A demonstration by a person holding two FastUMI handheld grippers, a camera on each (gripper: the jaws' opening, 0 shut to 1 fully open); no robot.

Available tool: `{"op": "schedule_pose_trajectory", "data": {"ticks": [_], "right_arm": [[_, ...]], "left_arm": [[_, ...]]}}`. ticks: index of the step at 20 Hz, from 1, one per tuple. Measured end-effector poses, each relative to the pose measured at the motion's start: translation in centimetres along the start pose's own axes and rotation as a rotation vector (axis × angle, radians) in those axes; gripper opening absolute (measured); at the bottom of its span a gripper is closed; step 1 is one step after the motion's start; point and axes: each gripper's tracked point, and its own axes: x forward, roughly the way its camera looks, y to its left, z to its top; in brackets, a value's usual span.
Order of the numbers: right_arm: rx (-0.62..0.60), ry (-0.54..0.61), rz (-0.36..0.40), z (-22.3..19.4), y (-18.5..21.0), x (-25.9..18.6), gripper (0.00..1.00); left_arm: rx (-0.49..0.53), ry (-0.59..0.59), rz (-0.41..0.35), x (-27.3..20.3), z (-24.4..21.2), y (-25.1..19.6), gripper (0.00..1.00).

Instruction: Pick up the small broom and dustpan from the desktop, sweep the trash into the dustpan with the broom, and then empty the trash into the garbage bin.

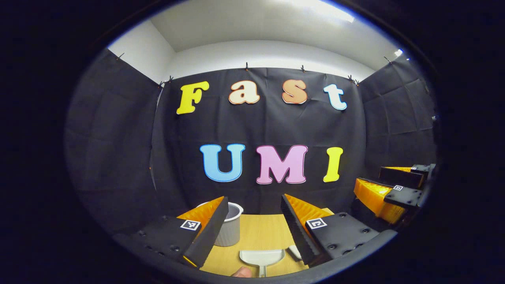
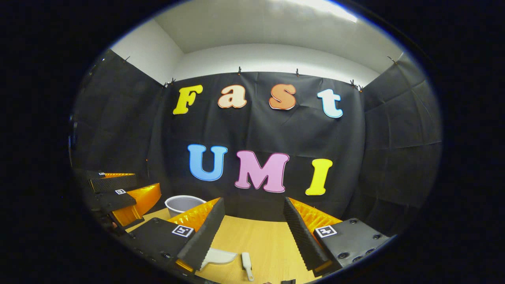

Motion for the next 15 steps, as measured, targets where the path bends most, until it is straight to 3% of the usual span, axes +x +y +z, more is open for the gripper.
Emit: {"op": "schedule_pose_trajectory", "data": {"ticks": [3,6,15], "right_arm": [[0.02,-0.036,0.013,2.4,-1.2,-0.2,0.96],[0.055,-0.019,0.023,1.6,-2.2,0.1,0.92],[0.061,-0.006,0.016,1.1,-4.4,1.5,0.95]], "left_arm": [[0.002,0.014,-0.01,-0.6,0.6,-1.5,0.81],[0.003,0.053,-0.005,-0.4,-0.3,-2.4,0.81],[0.023,0.029,-0.004,0.9,0.7,-3.8,0.81]]}}
